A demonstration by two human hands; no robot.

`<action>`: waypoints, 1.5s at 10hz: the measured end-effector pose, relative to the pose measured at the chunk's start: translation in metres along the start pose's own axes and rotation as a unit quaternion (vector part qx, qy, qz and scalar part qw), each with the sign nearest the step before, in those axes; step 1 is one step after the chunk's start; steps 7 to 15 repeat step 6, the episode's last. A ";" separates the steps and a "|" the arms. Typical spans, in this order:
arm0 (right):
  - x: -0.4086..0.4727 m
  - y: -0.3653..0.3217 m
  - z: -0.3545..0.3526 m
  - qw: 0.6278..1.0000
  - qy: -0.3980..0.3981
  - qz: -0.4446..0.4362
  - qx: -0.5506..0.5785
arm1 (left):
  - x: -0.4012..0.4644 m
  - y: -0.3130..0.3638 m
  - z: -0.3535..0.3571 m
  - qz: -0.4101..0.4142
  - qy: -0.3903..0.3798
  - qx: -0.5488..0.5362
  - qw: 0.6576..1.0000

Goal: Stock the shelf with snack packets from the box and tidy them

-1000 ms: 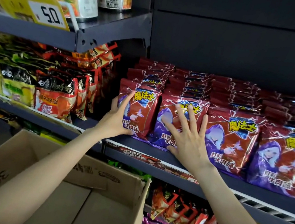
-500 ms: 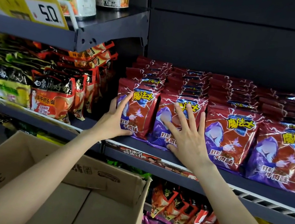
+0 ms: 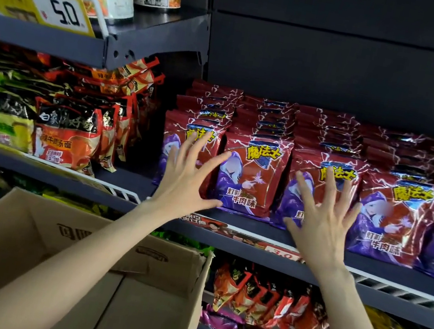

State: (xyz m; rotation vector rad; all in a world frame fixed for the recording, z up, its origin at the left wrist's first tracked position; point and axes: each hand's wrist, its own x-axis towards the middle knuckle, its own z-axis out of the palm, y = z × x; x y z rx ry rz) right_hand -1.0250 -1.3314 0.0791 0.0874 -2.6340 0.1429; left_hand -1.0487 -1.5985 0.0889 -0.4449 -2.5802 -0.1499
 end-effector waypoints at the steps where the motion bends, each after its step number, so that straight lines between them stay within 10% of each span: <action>1: -0.001 0.011 0.002 0.999 -0.037 0.021 -0.001 | 0.011 0.016 0.007 0.029 -0.050 0.053 0.997; 15: -0.005 0.018 -0.003 1.000 -0.014 -0.010 0.025 | 0.020 0.034 0.012 0.002 -0.056 0.034 0.998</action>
